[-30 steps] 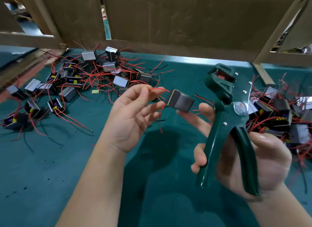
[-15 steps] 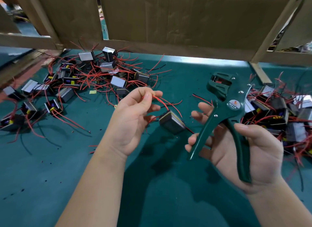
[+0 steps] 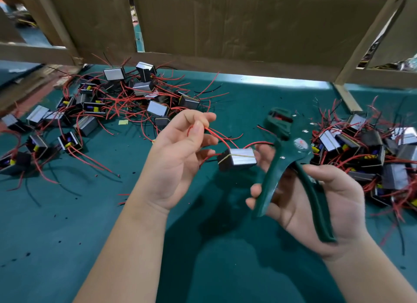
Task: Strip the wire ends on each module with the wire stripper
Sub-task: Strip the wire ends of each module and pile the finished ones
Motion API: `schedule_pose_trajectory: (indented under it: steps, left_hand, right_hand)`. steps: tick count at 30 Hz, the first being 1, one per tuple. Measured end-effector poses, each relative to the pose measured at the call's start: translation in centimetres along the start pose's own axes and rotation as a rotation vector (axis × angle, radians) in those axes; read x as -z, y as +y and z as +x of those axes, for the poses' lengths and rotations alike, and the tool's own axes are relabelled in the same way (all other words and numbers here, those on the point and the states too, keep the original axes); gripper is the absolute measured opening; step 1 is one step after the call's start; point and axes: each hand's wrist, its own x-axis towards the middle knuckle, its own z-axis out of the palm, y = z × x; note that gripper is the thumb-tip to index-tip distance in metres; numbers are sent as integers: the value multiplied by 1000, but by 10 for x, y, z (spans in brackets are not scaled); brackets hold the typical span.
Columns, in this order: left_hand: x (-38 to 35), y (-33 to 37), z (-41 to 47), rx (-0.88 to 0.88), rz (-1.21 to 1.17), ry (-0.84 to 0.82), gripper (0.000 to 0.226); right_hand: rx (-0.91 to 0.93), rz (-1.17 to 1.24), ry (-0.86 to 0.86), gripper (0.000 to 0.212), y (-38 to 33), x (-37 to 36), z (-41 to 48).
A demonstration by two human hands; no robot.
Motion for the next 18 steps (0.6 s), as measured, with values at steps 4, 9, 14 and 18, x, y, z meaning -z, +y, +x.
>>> schedule_pose_trajectory:
  steps: [4,9,14,18]
  left_hand:
    - [2,-1,1,-70,141,96,20]
    - [0,-6,0,-89,217,37,22]
    - [-5,-11,4,-263,232,195,25]
    - [-2,-10,4,-345,216,183,16]
  right_hand:
    - [80,91,-96,62,-7,2,-3]
    - [78,-3,50,57,-7,4,-1]
    - [-8,26,9,60,-5,1,-1]
    - [-74,98,-158,60,-7,-2,-2]
